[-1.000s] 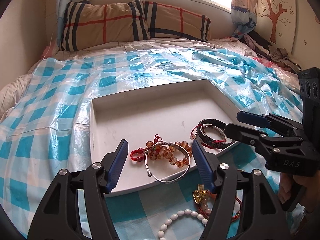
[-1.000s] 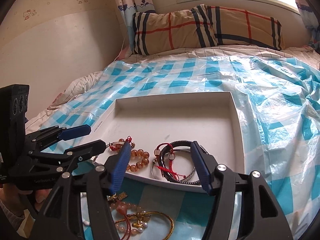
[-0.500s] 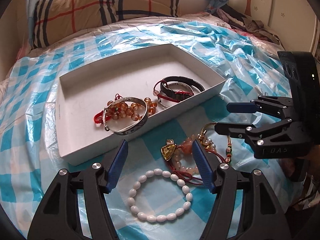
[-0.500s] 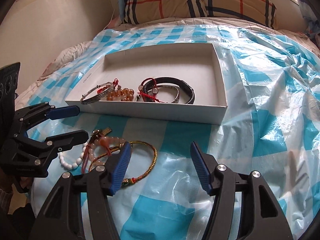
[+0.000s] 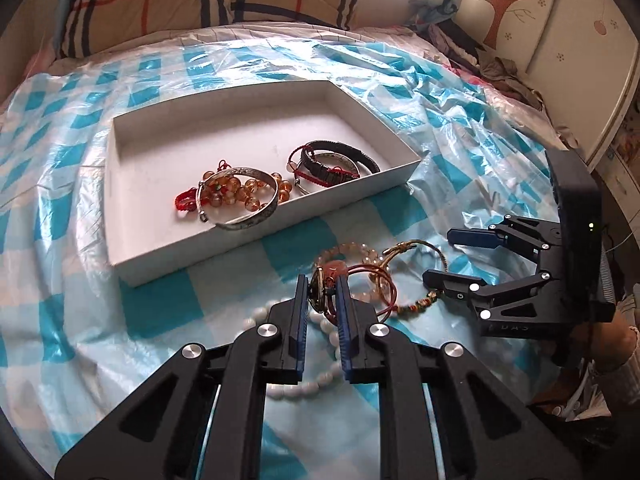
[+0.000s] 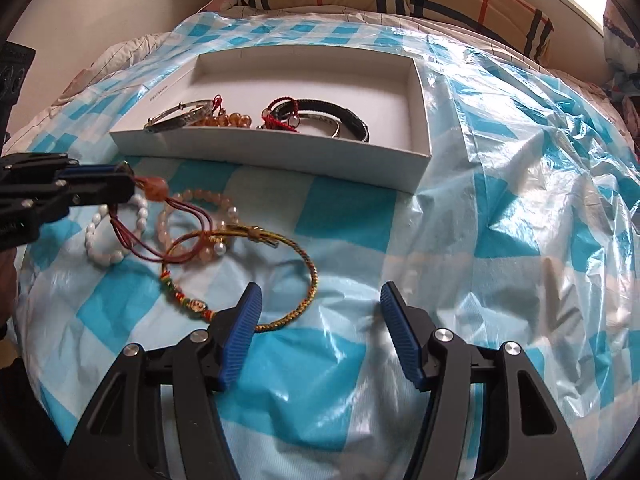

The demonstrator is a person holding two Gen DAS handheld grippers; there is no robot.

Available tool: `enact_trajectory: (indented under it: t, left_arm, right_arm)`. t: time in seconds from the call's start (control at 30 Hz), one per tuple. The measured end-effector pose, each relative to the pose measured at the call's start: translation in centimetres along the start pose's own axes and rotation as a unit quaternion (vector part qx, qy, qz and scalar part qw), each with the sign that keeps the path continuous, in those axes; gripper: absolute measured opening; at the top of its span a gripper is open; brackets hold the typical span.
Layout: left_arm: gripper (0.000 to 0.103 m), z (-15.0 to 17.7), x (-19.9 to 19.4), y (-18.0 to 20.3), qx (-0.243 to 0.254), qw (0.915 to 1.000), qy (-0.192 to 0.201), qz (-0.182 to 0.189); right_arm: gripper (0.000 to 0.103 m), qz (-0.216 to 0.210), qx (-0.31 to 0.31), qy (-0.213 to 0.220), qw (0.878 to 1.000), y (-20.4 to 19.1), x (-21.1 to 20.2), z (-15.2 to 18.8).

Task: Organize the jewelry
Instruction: 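Grasp the red cord charm bracelet with the left tool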

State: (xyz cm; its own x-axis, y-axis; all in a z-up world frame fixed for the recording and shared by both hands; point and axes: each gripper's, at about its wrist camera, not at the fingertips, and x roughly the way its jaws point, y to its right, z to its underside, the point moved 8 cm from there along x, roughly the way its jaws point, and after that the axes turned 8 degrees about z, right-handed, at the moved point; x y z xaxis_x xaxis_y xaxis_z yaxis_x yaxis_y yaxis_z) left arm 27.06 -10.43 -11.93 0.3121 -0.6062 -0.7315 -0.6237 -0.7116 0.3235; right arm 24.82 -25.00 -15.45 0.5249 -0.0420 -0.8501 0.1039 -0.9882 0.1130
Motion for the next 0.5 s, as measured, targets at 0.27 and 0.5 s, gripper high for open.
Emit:
enact_trajectory:
  t: [0.27,0.5]
  left_arm:
    - [0.017,5.5,-2.3,-0.7,0.003,0.9974,-0.061,-0.037]
    - [0.061,4.5,-2.1,-1.0,0.009,0.9961,-0.031,-0.082]
  right_arm:
    - [0.06,-0.071,0.023,0.001,0.997,0.5,-3.4,1.5]
    - [0.044,-0.097,0.067,0.01,0.993,0.3,-2.0,-0.4]
